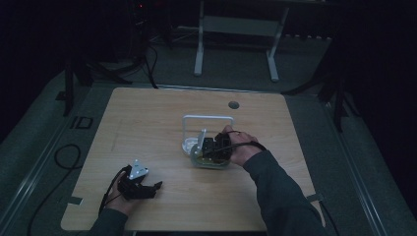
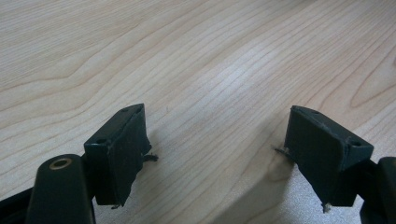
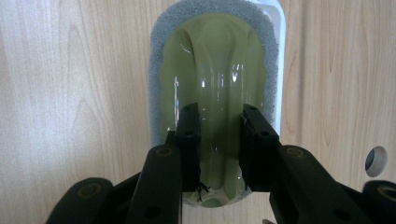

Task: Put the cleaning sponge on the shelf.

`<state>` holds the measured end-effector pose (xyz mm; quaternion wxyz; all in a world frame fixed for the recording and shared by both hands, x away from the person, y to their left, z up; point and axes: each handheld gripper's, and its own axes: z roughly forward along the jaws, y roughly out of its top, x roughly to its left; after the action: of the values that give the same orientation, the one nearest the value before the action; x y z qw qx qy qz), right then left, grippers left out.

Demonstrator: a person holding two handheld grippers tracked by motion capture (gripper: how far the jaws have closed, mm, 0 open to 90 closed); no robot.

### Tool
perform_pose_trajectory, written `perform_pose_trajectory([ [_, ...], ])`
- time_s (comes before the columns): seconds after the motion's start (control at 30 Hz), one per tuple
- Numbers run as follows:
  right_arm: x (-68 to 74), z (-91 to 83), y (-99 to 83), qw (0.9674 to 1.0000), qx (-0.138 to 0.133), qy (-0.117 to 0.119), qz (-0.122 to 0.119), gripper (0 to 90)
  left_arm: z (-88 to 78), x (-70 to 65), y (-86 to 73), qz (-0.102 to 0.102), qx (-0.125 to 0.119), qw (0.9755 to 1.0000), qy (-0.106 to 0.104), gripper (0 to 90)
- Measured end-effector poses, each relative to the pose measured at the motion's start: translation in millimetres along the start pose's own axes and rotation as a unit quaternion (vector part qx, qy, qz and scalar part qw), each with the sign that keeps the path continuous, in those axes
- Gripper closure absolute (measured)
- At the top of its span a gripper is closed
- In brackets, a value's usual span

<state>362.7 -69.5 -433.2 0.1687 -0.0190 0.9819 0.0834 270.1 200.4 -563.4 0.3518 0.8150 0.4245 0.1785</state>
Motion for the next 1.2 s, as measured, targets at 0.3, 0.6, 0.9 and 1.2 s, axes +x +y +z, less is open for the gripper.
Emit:
perform_pose_trajectory([
  [0.3, -3.7, 6.5, 0.8, 1.0000, -0.003, 0.001, -0.005, 71.7, 0.0, 0.0, 0.1, 0.000, 0.001, 1.0000, 0.000, 21.6],
  [0.6, -6.9, 9.9, 2.8, 1.0000, -0.003, -0.004, -0.004, 71.7, 0.0, 0.0, 0.1, 0.000, 0.001, 1.0000, 0.000, 21.5],
  [0.9, -8.3, 14.1, 8.7, 0.9997, 0.001, -0.020, -0.014, 71.7, 0.1, 0.0, 0.2, 0.001, 0.001, 1.0000, 0.000, 21.5],
  [1.2, -12.4, 20.2, 12.0, 0.9994, 0.011, -0.027, -0.019, 71.7, 0.0, 0.0, 0.2, 0.000, 0.001, 1.0000, 0.000, 21.5],
])
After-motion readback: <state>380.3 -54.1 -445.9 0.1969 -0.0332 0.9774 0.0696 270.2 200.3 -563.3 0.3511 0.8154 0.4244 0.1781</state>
